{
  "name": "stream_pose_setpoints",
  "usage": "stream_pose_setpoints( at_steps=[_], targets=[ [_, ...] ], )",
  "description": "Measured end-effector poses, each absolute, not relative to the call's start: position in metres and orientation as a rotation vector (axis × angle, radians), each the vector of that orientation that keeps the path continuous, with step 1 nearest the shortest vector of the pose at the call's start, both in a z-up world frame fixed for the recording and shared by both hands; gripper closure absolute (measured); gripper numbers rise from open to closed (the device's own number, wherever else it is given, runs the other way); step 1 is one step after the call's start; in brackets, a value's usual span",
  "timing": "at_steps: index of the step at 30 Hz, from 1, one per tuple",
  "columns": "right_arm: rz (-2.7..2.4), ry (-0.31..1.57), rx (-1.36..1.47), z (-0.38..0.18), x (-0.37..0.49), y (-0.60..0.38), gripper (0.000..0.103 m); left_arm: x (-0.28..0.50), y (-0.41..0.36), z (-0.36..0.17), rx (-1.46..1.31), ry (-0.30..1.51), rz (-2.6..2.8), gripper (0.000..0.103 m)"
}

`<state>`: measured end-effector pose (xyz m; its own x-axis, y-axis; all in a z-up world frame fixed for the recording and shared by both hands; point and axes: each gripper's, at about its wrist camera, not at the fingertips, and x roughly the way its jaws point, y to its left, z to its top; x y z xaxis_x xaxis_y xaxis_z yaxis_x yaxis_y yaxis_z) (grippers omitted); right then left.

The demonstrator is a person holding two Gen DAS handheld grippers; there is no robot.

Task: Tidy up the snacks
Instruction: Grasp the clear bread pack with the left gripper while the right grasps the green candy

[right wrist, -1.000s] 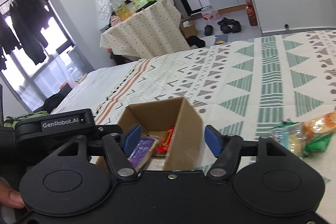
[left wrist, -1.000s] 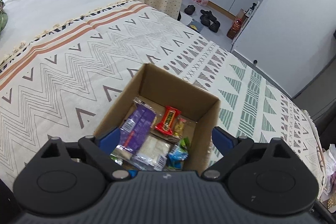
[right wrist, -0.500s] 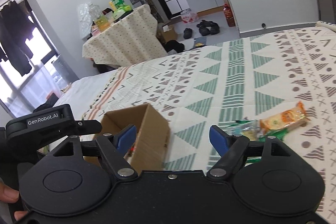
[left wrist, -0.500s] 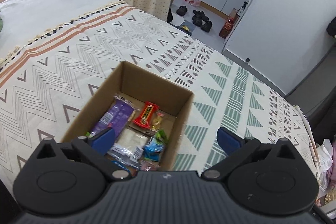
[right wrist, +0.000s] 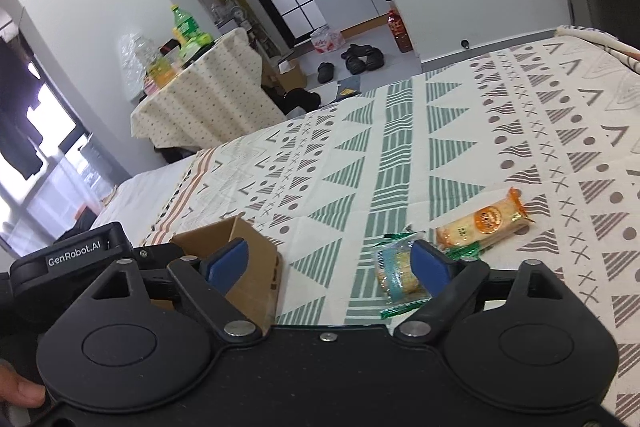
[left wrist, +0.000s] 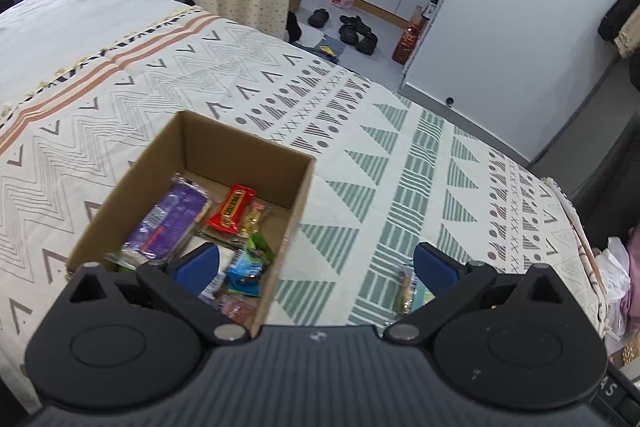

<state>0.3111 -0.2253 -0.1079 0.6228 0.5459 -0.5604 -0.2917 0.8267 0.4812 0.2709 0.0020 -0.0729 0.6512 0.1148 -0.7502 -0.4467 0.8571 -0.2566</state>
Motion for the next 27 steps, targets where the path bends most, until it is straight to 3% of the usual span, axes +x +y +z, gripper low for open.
stream_pose_setpoints(
  at_steps=[19,23,27],
  targets=[
    [0.373,0.795,0.473,-0.137,0.332,-0.279,0.013,0.308,-0.047,-0.104,-0.414,0.894,0.266,0.0],
    [0.314,0.824,0.51,-0.148,0.338,-0.289,0.023,0.317,-0.055,-0.111,-0.414,0.905,0.248,0.0],
    [0.293,0.863,0.577,-0.161,0.344,-0.297,0.025,0.326,-0.062,-0.119,-0.414,0.914,0.224,0.001]
  ],
)
